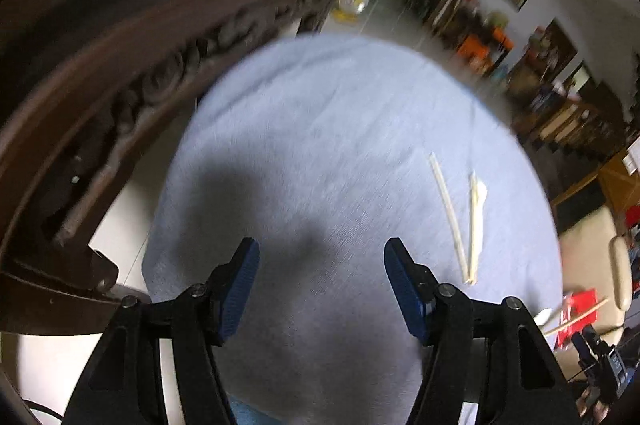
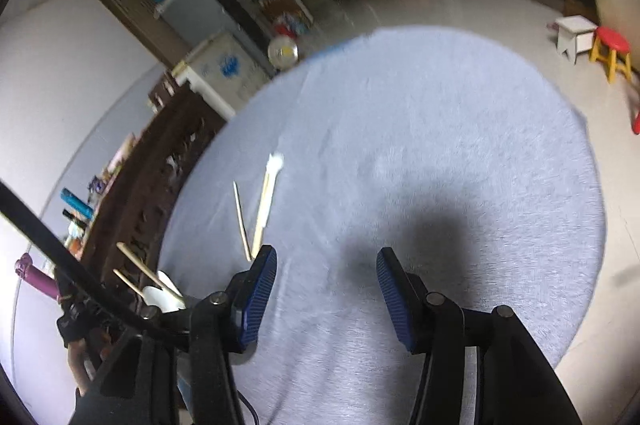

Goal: Organize utensils
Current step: 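Move both grippers back over the remaining spoon and chopsticks, then lower the right gripper onto the white plastic spoon and close it, then close the left gripper on a wooden chopstick while the right gripper holds the spoon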

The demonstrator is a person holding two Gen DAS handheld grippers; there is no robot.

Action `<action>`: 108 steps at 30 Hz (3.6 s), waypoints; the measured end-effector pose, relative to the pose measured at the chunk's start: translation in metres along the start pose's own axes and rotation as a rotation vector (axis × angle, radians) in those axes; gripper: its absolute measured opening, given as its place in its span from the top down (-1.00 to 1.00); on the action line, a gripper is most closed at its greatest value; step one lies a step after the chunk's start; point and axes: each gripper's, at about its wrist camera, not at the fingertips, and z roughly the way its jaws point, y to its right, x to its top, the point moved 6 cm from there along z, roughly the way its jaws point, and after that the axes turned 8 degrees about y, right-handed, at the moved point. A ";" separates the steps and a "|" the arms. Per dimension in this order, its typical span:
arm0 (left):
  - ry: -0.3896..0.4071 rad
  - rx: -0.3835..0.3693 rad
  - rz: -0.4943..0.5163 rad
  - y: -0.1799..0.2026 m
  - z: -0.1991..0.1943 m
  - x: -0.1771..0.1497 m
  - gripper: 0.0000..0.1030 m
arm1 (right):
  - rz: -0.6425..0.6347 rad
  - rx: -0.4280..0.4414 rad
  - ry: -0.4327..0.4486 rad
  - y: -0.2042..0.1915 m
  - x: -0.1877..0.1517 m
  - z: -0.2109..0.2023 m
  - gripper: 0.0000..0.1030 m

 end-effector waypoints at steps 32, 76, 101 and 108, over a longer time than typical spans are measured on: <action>-0.216 0.006 0.125 0.069 0.124 0.031 -0.27 | 0.232 0.372 -0.457 -0.083 0.042 0.297 -0.07; -0.272 0.036 0.284 0.135 0.194 0.054 -0.27 | 0.096 -0.131 -0.359 -0.021 0.089 0.286 0.02; -0.482 0.018 0.195 0.176 0.226 0.064 -0.27 | 0.006 -0.090 -0.391 -0.032 0.089 0.303 0.68; -0.516 0.080 0.151 0.199 0.245 0.076 -0.15 | 0.000 -0.077 -0.411 -0.035 0.087 0.308 0.65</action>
